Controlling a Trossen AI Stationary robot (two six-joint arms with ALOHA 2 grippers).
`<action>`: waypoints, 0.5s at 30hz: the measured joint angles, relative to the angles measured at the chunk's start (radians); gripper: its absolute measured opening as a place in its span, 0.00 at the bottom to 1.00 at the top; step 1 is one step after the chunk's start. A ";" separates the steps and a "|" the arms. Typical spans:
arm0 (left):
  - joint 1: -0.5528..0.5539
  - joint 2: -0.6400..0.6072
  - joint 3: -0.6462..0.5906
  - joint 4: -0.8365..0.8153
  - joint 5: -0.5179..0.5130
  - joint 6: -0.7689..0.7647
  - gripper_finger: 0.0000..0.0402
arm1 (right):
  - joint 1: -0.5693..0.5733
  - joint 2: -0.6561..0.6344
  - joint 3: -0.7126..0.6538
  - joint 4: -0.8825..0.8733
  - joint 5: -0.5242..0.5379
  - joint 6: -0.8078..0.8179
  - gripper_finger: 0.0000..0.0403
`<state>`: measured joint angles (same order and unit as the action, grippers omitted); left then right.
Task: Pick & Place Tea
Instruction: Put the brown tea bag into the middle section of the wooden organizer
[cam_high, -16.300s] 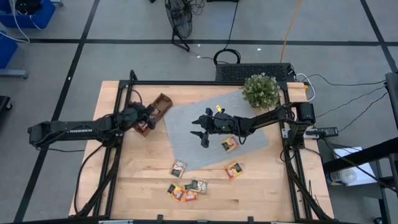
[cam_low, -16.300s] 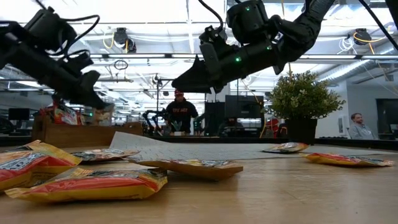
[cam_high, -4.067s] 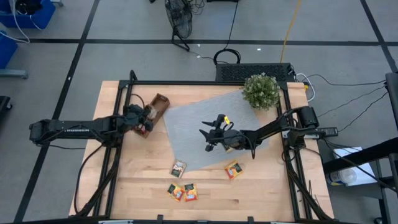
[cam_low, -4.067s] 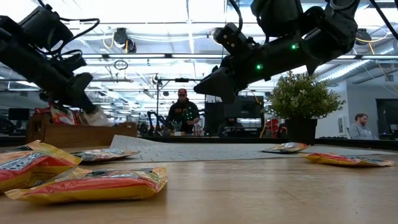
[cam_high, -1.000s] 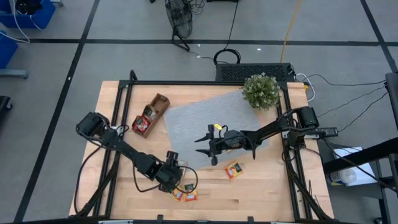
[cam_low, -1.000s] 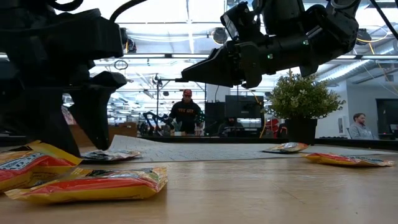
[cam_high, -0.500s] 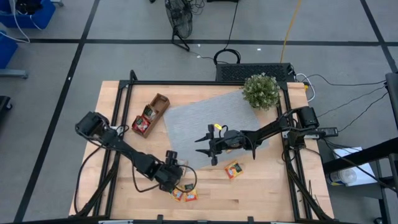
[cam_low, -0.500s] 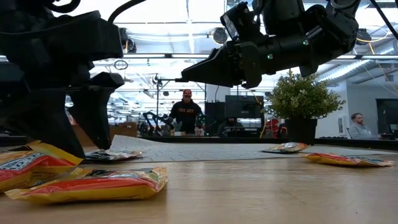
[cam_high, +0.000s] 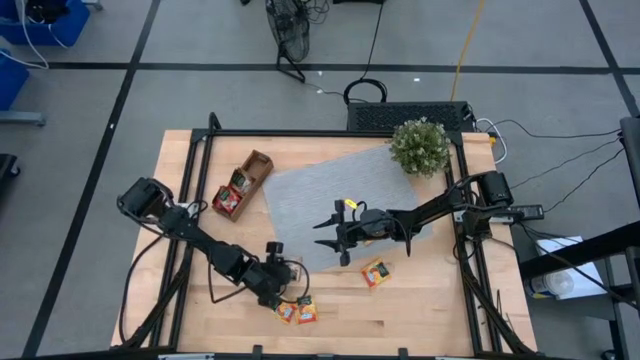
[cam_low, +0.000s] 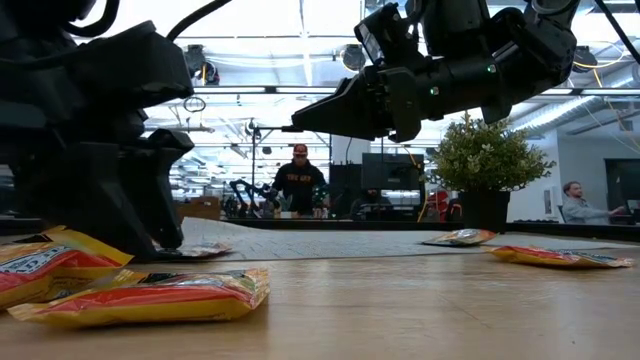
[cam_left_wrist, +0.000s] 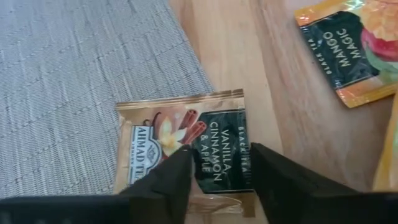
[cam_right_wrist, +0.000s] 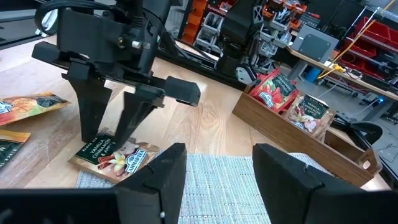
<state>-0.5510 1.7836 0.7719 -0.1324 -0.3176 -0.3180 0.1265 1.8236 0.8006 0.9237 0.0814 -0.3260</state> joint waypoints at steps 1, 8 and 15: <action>0.000 0.000 0.000 0.002 0.005 0.003 0.37 | 0.000 0.000 0.000 0.000 0.000 0.000 0.42; 0.002 0.000 -0.001 -0.003 0.013 0.008 0.05 | 0.000 0.000 0.000 0.000 0.000 0.000 0.42; -0.009 -0.044 0.034 -0.036 0.035 0.044 0.02 | 0.001 0.000 0.000 0.000 0.000 0.000 0.42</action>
<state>-0.5599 1.7399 0.8057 -0.1687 -0.2829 -0.2739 0.1274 1.8236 0.8005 0.9234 0.0811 -0.3256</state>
